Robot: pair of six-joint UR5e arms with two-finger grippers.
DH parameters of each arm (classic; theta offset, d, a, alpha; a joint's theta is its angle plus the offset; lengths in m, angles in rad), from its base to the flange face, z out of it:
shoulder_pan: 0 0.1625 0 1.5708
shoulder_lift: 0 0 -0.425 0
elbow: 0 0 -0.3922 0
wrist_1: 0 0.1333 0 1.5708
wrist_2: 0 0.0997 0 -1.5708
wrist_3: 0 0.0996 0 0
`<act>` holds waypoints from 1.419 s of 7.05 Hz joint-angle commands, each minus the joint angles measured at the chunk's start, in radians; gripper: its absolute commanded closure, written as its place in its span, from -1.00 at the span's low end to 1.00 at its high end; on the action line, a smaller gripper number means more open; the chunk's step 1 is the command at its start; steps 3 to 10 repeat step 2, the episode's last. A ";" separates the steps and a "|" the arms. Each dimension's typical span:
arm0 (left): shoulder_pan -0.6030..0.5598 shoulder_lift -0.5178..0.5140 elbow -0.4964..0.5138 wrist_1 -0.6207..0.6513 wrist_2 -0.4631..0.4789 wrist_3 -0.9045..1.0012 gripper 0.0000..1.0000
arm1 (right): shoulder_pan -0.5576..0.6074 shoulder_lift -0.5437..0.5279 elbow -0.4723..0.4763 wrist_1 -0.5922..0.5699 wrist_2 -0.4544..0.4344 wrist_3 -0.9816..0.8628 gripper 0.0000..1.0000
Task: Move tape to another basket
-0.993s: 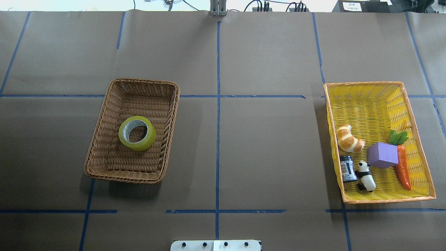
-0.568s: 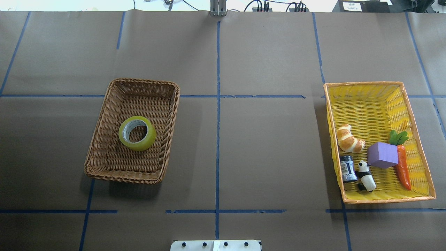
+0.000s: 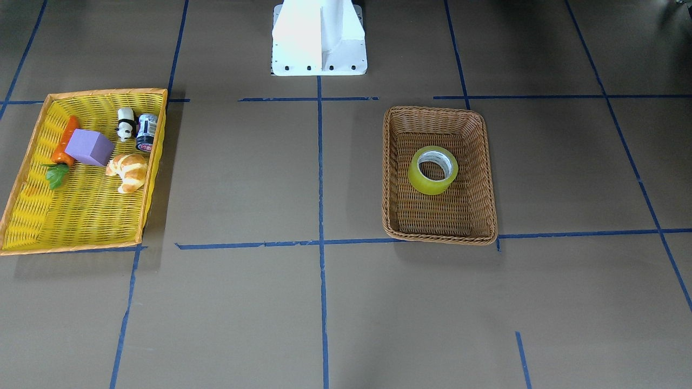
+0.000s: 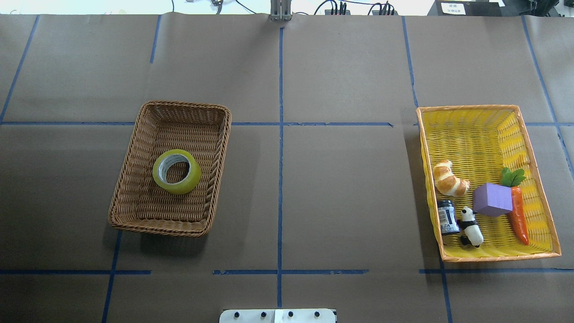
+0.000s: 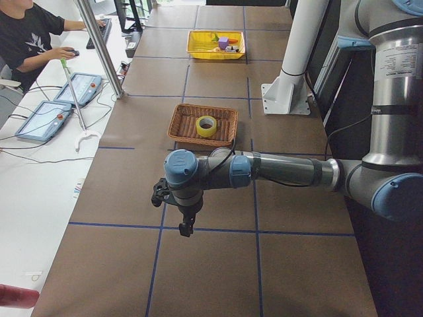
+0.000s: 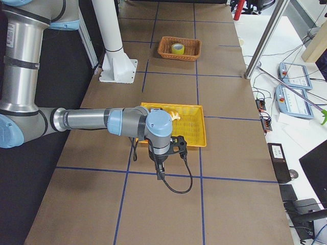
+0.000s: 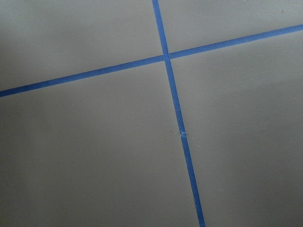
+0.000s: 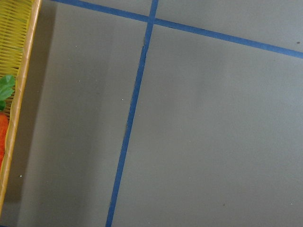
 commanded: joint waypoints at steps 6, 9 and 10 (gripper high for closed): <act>0.000 0.002 0.000 0.001 0.001 0.000 -1.00 | 0.000 0.000 -0.001 -0.001 0.001 0.001 -1.00; 0.000 0.002 0.000 0.001 0.001 0.000 -1.00 | 0.000 0.000 -0.001 -0.001 0.001 0.001 -1.00; 0.000 0.002 0.000 0.001 0.001 0.000 -1.00 | 0.000 0.000 -0.001 -0.001 0.001 0.001 -1.00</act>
